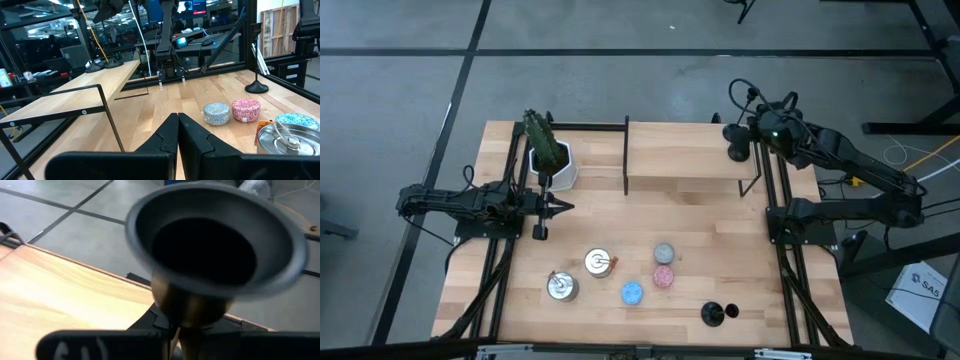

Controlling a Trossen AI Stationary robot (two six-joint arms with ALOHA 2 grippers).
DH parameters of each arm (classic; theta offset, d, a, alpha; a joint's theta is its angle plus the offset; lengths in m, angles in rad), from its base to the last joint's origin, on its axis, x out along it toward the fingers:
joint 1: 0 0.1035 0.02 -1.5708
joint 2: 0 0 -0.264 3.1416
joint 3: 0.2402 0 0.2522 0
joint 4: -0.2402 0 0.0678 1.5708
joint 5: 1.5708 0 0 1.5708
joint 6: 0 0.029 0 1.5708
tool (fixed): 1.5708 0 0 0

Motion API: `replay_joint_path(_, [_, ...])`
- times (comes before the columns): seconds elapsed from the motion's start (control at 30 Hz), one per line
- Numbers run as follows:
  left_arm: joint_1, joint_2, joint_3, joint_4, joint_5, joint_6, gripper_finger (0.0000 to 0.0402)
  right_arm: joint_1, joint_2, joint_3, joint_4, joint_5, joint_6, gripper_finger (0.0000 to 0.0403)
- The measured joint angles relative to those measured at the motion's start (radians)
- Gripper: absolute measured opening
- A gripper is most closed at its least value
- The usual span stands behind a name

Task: Pick & Place candle stick holders
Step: Put the right black candle holder on the shelf

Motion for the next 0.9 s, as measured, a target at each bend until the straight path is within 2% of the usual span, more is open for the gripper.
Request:
replay_joint_path(0.27, [0.000,0.000,0.000,0.000,0.000,0.000,0.0004,0.001,0.021,0.002,0.004,0.049,0.008,0.0018])
replay_joint_path(0.53, [0.000,0.000,0.000,0.000,0.000,0.000,0.0004,0.000,0.021,0.001,-0.021,-0.011,-0.012,0.0034])
replay_joint_path(0.7, [0.000,0.000,0.000,0.000,0.000,0.000,0.0004,0.000,0.021,0.001,-0.016,-0.015,-0.013,0.0077])
replay_joint_path(0.9, [0.000,0.000,0.000,0.000,0.000,0.000,0.0004,0.000,0.021,0.001,-0.044,-0.062,-0.012,0.0168])
